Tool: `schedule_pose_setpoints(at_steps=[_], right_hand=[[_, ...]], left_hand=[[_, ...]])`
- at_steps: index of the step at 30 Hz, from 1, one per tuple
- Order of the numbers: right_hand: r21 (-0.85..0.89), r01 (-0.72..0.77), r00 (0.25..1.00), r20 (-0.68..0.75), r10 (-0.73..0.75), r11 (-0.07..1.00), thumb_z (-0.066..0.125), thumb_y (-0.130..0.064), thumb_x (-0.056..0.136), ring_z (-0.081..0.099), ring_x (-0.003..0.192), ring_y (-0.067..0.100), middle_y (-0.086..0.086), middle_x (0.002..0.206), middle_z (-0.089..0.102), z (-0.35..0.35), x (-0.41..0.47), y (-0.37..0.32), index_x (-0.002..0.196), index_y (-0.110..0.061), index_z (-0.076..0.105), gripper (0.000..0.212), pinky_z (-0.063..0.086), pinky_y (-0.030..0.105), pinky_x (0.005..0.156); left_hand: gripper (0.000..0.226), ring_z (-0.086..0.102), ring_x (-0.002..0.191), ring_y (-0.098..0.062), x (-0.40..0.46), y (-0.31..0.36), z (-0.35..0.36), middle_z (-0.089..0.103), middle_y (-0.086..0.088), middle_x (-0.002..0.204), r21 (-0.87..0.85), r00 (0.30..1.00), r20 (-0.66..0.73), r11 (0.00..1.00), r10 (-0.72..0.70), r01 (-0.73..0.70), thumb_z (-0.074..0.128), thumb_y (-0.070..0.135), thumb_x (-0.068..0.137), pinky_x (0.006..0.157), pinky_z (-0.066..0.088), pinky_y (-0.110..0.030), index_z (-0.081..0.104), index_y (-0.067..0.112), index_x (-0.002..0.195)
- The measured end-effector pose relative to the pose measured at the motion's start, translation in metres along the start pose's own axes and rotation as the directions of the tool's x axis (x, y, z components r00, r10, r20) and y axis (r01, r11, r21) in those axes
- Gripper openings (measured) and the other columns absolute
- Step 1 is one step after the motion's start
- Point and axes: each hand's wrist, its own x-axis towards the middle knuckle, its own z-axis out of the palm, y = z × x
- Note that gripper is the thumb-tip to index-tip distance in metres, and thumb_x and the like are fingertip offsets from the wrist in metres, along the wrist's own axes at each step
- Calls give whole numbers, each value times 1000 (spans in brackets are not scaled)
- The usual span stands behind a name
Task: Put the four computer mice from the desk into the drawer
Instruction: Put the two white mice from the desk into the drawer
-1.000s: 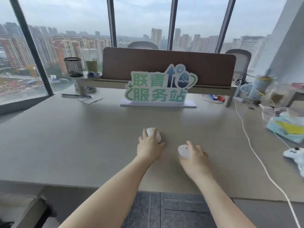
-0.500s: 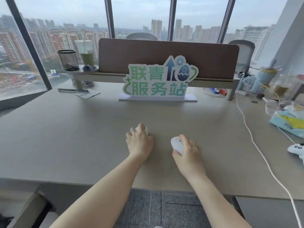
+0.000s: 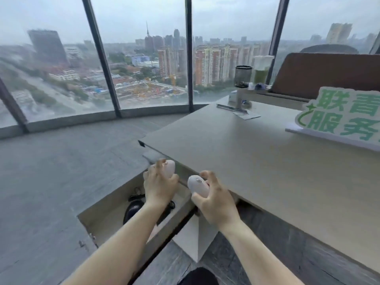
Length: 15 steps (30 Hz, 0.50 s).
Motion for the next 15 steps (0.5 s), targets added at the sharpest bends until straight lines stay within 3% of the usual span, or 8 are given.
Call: schedule_pose_setpoints(at_steps=[2,6,11,15], right_hand=[[13,-40,990,132,38,999,60,-31,83,57,102,22,3,123,57,50,10,-14,125,-33,41,47,49,36,82],[-115,-104,931,338,137,988,57,-37,82,58,104,30,10,125,52,138,25,-32,131,-29,38,52,48,38,81],[-331,-116,861,436,261,936,52,-37,83,56,109,35,15,129,47,212,42,-32,136,-23,32,57,46,39,83],[-515,-50,820,468,330,856,45,-29,87,47,117,34,9,131,45,255,58,-21,129,-12,41,46,49,43,82]], left_hand=[[39,47,117,-39,5,-50,-23,51,-18,129,146,993,39,984,-111,104,50,16,84,98,38,-46,50,6,121],[58,41,124,-40,15,-142,-40,47,-19,136,273,911,67,885,-407,376,49,27,80,101,39,-48,39,23,137],[54,39,125,-38,25,-208,-24,40,-19,139,480,848,151,788,-507,386,41,20,88,100,37,-42,34,22,141],[44,35,126,-36,37,-239,0,36,-18,139,532,782,236,750,-577,393,40,19,91,98,39,-42,38,19,135]])
